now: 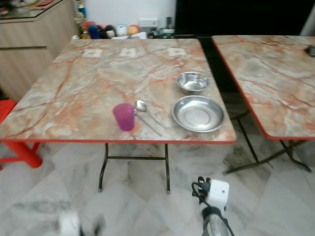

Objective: Setting the table

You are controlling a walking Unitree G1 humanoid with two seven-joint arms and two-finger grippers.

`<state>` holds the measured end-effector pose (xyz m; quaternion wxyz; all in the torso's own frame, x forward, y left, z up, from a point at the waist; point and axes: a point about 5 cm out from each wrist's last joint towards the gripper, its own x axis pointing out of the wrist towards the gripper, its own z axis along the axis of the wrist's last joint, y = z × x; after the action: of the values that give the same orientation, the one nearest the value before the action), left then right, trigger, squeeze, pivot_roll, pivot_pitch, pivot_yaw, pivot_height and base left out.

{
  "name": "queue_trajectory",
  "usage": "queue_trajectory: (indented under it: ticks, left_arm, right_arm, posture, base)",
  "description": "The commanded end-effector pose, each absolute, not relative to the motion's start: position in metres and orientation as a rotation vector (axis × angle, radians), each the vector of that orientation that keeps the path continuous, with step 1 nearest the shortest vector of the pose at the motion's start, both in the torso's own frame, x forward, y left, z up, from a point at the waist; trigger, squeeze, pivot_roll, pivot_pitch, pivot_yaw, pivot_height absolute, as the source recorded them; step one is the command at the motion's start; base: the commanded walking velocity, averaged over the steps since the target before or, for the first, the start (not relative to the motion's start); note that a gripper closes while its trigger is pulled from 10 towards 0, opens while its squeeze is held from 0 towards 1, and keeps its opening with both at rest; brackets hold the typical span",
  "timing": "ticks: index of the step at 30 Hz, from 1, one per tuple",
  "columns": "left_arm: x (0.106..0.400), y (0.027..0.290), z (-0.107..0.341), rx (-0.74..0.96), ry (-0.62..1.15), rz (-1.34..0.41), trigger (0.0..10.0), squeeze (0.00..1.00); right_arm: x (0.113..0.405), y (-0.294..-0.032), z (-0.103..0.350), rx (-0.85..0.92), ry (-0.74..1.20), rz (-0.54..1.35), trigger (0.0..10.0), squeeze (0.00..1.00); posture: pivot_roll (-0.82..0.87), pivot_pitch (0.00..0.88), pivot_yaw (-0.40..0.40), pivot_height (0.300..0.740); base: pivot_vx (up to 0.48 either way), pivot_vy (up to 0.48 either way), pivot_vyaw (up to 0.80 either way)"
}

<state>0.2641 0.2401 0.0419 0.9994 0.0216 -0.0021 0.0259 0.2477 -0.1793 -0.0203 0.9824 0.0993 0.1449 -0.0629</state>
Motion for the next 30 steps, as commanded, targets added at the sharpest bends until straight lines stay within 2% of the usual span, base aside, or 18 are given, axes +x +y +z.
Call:
queue_trajectory:
  ticks: [1,5,9,11,15,19,27,30]
  left_arm:
    - [0.249,0.227,0.024,0.004,0.063,0.033,10.0,0.0]
    - [0.239,0.228,0.014,-0.016,0.097,0.058,10.0,0.0]
    - [0.236,0.224,0.013,-0.012,0.091,0.033,10.0,0.0]
    - [0.231,0.221,0.016,-0.012,0.072,0.017,10.0,0.0]
    - [0.223,0.223,0.02,-0.011,0.057,0.003,10.0,0.0]
    - [0.216,0.221,0.04,0.001,0.01,-0.036,10.0,0.0]
    - [0.223,0.217,0.072,0.004,-0.097,-0.052,10.0,0.0]
    - [0.219,0.215,0.085,0.01,-0.131,-0.059,10.0,0.0]
  right_arm:
    - [0.24,-0.18,-0.027,0.214,0.321,-0.139,10.0,0.0]
    - [0.233,-0.176,-0.035,0.204,0.379,-0.124,10.0,0.0]
    - [0.236,-0.18,-0.03,0.185,0.341,-0.131,10.0,0.0]
    - [0.242,-0.186,-0.014,0.136,0.227,-0.132,10.0,0.0]
    - [0.245,-0.191,0.001,0.117,0.119,-0.144,10.0,0.0]
    - [0.242,-0.202,0.034,0.026,-0.038,-0.118,10.0,0.0]
    - [0.244,-0.207,0.063,0.012,-0.123,-0.139,10.0,0.0]
    - [0.242,-0.208,0.072,0.066,-0.107,-0.183,10.0,0.0]
  posture:
    - [0.04,0.056,0.016,0.74]
    - [0.05,0.089,0.006,0.74]
    - [0.05,0.093,0.002,0.74]
    - [0.05,0.089,-0.005,0.74]
    - [0.03,0.079,-0.008,0.74]
    - [0.02,0.067,-0.016,0.74]
    - [0.04,0.048,-0.03,0.74]
    - [0.05,0.044,-0.034,0.74]
  base:
    - [0.0,0.0,0.0]
    - [0.0,0.0,0.0]
    - [0.0,0.0,0.0]
    - [0.0,0.0,0.0]
    - [0.0,0.0,0.0]
    - [0.0,0.0,0.0]
    - [0.0,0.0,0.0]
    - [0.0,0.0,0.0]
